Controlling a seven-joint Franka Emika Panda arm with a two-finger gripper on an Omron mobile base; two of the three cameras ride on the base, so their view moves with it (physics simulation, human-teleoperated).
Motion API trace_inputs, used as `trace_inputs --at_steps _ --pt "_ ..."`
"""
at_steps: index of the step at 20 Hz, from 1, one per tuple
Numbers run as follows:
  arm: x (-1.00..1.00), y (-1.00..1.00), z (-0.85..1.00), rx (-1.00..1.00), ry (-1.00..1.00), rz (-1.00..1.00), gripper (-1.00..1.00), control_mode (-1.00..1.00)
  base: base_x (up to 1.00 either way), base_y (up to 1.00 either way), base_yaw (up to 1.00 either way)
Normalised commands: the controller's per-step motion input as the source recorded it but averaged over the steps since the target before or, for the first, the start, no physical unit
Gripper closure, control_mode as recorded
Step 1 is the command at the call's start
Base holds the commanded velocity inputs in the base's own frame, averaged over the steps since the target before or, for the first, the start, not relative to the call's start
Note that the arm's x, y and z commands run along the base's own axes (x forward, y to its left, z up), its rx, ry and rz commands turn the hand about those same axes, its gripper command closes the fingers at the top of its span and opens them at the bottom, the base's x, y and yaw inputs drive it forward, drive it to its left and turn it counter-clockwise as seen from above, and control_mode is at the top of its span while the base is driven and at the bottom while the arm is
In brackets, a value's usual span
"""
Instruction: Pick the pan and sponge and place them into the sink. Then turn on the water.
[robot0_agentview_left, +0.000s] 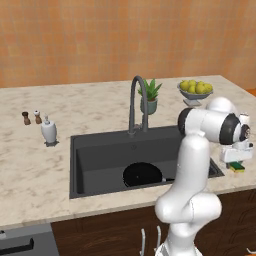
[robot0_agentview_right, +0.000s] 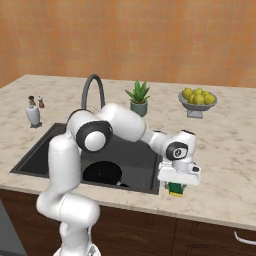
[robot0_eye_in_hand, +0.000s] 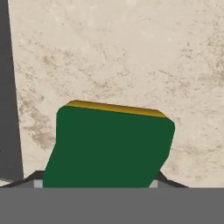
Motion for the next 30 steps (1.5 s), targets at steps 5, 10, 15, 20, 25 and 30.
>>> trace_inputs --at_steps 5,10,15,20,25,30 --pt "-0.43 0.71 0.29 -0.02 -0.43 0.11 1.0 -1.0 0.0 0.0 0.0" --pt "-0.14 0.89 0.61 -0.07 -0.42 0.2 1.0 -1.0 0.0 0.0 0.0" --pt "0.01 0.98 0.5 -0.03 -0.2 0.29 1.0 -1.0 0.0 0.0 0.0" --pt "0.39 0.84 0.33 0.0 -0.04 0.31 1.0 -1.0 0.0 0.0 0.0" --pt "0.56 0.55 0.13 0.07 0.01 0.4 1.0 -1.0 0.0 0.0 0.0" --pt "0.62 0.31 0.0 0.15 0.05 0.42 1.0 -1.0 0.0 0.0 0.0"
